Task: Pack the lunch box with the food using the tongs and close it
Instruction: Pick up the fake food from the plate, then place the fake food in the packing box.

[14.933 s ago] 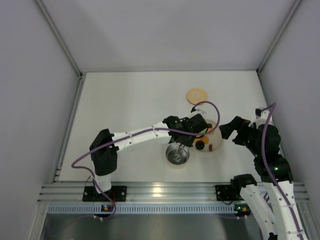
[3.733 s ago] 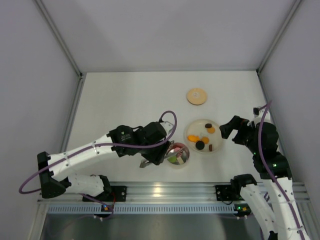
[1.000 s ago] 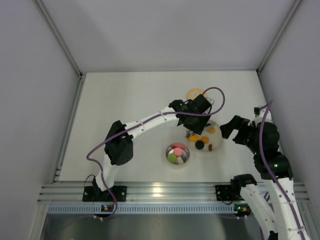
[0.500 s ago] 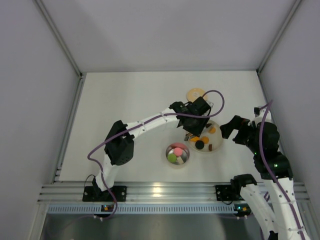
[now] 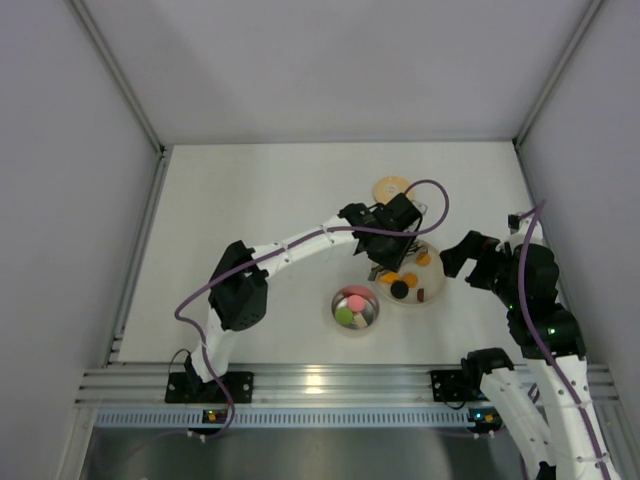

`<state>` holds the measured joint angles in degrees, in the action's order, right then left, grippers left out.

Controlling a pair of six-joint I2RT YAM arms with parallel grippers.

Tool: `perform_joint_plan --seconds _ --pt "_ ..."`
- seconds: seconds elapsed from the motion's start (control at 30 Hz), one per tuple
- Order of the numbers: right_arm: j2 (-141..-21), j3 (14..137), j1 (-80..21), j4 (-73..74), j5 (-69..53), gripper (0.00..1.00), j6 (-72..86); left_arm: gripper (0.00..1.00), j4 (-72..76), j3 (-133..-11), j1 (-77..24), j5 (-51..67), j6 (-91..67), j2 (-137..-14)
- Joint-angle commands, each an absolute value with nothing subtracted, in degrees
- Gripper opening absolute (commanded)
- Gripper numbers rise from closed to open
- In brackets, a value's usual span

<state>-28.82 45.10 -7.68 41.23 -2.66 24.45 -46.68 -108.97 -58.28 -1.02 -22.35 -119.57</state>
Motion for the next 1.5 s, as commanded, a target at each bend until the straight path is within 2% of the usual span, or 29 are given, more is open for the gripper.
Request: perform_joint_plan --seconds 0.0,0.53,0.93,1.07,1.47 --pt "-28.74 47.55 -6.94 42.63 -2.37 1.00 23.82 0.36 -45.00 -108.81 -58.45 -1.93 -21.80 -114.70" --pt "-28.74 47.20 -6.94 42.36 -2.37 1.00 23.91 0.35 -48.16 -103.19 -59.32 -2.63 -22.15 -104.51" --pt "-28.56 46.67 -7.03 42.19 -2.37 0.99 23.12 0.37 -54.49 -78.17 -62.84 -4.40 -27.50 -77.19" --pt "-28.74 46.41 -7.03 41.75 -2.37 0.99 23.20 0.37 -57.39 -73.22 -63.46 -3.87 -29.53 -68.93" --pt "-28.91 46.67 -6.94 42.19 -2.20 1.00 23.12 0.40 -58.45 -67.33 -66.18 -2.46 -31.38 -65.30"
